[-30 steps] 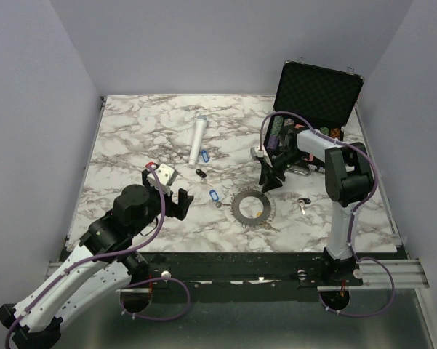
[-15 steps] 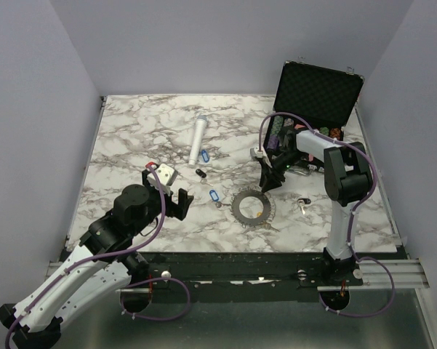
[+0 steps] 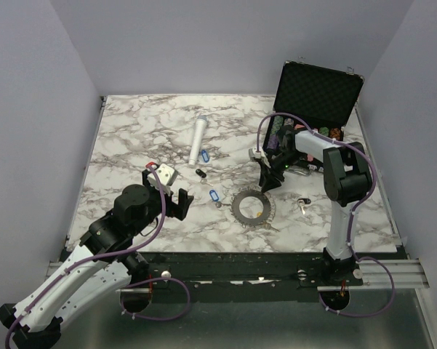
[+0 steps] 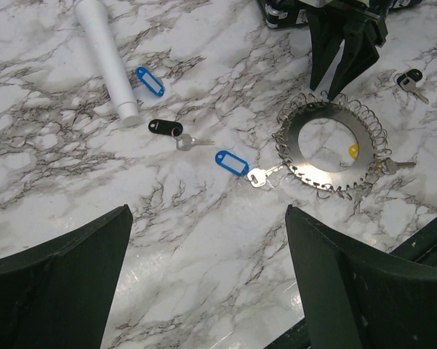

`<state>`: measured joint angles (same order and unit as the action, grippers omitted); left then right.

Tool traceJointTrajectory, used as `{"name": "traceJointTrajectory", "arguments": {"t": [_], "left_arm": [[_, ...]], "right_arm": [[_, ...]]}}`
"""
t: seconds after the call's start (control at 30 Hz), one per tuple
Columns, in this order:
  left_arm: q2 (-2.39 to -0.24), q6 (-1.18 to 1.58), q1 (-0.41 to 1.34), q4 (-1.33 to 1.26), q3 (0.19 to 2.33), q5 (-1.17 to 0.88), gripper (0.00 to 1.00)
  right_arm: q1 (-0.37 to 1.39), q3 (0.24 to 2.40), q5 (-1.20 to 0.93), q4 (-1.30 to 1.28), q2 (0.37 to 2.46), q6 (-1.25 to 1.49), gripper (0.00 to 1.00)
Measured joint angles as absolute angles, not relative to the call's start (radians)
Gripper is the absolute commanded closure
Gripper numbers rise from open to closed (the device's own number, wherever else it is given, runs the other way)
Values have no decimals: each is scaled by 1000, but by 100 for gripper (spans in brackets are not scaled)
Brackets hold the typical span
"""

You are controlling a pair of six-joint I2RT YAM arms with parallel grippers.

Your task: Put the keys on the keyring

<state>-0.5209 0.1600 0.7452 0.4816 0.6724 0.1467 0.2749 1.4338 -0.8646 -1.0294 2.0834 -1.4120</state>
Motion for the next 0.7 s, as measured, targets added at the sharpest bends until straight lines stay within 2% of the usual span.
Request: {"name": "traceJointTrajectory", "arguments": {"t": [0.7], "left_arm": [[-521, 160, 745, 482, 672, 147, 6]], "right_arm": [[281, 1421, -846, -1059, 2083, -1448, 64]]}}
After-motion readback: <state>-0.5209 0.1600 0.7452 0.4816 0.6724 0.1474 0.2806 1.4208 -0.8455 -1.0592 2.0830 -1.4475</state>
